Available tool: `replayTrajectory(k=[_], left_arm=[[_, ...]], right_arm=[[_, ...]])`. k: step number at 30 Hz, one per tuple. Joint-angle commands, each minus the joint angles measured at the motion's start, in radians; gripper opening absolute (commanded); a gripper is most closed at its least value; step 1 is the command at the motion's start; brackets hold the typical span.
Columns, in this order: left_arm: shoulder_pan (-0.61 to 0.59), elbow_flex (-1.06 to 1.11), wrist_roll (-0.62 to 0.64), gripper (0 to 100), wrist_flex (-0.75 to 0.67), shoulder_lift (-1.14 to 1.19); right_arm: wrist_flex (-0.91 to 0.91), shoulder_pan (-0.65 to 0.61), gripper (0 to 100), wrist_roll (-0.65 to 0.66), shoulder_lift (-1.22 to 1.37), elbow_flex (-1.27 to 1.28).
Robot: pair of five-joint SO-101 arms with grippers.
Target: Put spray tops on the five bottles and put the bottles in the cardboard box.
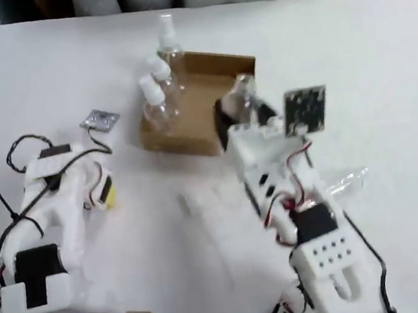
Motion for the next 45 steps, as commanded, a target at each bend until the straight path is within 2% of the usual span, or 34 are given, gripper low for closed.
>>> replayTrajectory(k=[1, 5, 9, 12, 19, 23, 27, 30, 35, 38, 41, 45], left_arm=[[-0.013, -0.049, 0.075, 2, -0.011, -0.153], [0.005, -0.044, 0.164, 2, -0.011, -0.335], [0.045, -0.055, 0.27, 2, -0.023, -0.518], [0.094, -0.068, 0.325, 2, -0.083, -0.647], [0.193, -0.071, 0.342, 2, -0.338, -0.886], [0.269, -0.138, 0.399, 2, -0.379, -0.944], [0.354, -0.284, 0.482, 2, -0.381, -0.944], [0.437, -0.381, 0.514, 2, -0.379, -0.944], [0.553, -0.428, 0.451, 2, -0.361, -0.943], [0.605, -0.434, 0.399, 2, -0.27, -0.921], [0.634, -0.445, 0.399, 2, -0.235, -0.874], [0.65, -0.56, 0.391, 2, -0.107, -0.802]], right_arm=[[-0.064, -0.094, 1.5, -0.015, -0.108, 0.11], [-0.219, -0.154, 1.5, -0.008, -0.183, 0.273], [-0.211, -0.189, 1.5, -0.008, -0.237, 0.321], [-0.213, -0.226, 1.5, -0.008, -0.263, 0.359], [-0.213, -0.259, 1.5, -0.008, -0.305, 0.404], [-0.213, -0.262, 1.5, -0.008, -0.326, 0.42], [-0.213, -0.288, 1.5, -0.005, -0.348, 0.437], [-0.213, -0.314, 1.5, 0.068, -0.367, 0.463], [-0.213, -0.332, 1.5, 0.109, -0.441, 0.503], [-0.211, -0.328, 1.5, 0.11, -0.501, 0.525], [-0.182, -0.328, 1.5, 0.11, -0.552, 0.534], [-0.107, -0.332, 1.5, 0.11, -0.607, 0.534]])
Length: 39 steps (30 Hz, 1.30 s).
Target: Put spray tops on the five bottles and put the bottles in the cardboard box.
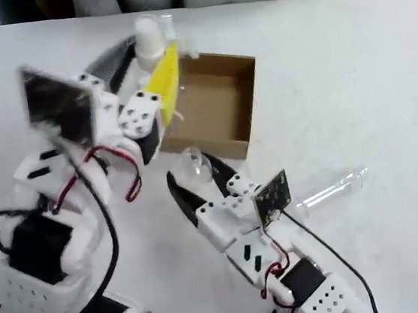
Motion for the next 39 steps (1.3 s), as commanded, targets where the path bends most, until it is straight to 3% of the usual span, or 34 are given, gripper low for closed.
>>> replayTrajectory(k=[1, 12, 20, 28, 39], left_arm=[[0.028, -0.189, -0.014, 2, 0.126, 0.076], [0.038, -0.514, -0.009, 2, 0.4, 0.234], [0.191, -0.512, 0.034, 2, 0.445, 0.234], [0.189, -0.456, 0.031, 2, 0.445, 0.231], [0.085, -0.454, 0.029, 2, 0.445, 0.222]], right_arm=[[0.044, -0.007, 1.5, 0.014, -0.048, 0.014], [0.062, -0.008, 1.5, 0.014, -0.061, 0.014], [0.071, -0.035, 1.5, 0.014, -0.059, 0.014], [0.084, -0.035, 1.5, 0.014, -0.064, 0.014], [0.085, -0.035, 1.5, 0.014, -0.061, 0.014]])
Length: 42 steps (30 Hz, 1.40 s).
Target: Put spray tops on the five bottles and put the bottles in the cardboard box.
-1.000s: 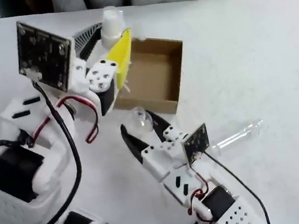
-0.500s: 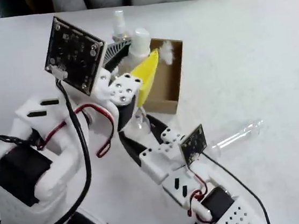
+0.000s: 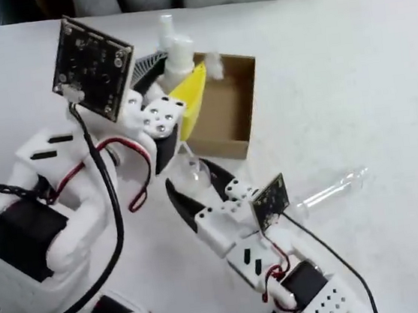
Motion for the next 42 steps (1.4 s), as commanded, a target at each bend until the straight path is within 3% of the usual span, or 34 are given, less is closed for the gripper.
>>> replayTrajectory(k=[1, 9, 25, 31, 42], left_arm=[[-0.018, 0.003, 0.011, 2, 0.002, -0.018], [0.018, 0.189, 0.012, 2, -0.02, -0.14], [0.042, 0.815, 0.02, 2, -0.276, -0.487], [0.117, 0.95, 0.02, 2, -0.362, -0.538], [0.104, 1.079, 0.014, 2, -0.384, -0.631]], right_arm=[[0.004, -0.008, 1.5, 0.014, -0.01, 0.014], [0.004, -0.005, 1.5, 0.014, -0.016, 0.014], [0.004, -0.004, 1.5, 0.014, -0.013, 0.014], [0.004, -0.004, 1.5, 0.014, -0.016, 0.014], [0.004, -0.002, 1.5, 0.014, -0.016, 0.014]])
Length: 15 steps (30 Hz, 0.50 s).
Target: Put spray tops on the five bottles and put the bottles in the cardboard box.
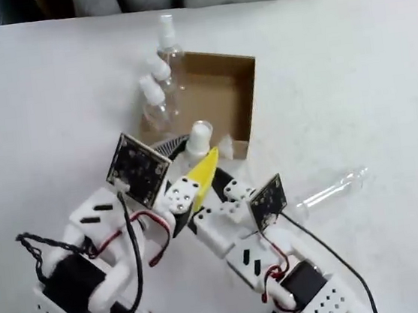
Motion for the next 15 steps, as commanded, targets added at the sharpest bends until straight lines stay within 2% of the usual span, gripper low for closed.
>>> replayTrajectory(k=[1, 6, 10, 15], left_arm=[[-0.004, 0.043, 0.006, 2, -0.011, -0.053], [-0.09, 0.15, 0.012, 2, -0.091, -0.104], [-0.094, 0.253, 0.014, 2, -0.169, -0.133], [-0.093, 0.29, 0.014, 2, -0.173, -0.174]], right_arm=[[0.002, 0.001, 1.5, 0.009, -0.018, 0.012], [0.002, 0.001, 1.5, 0.009, -0.018, 0.012], [0.002, 0.001, 1.5, 0.009, -0.018, 0.012], [0.002, 0.001, 1.5, 0.009, -0.018, 0.012]])
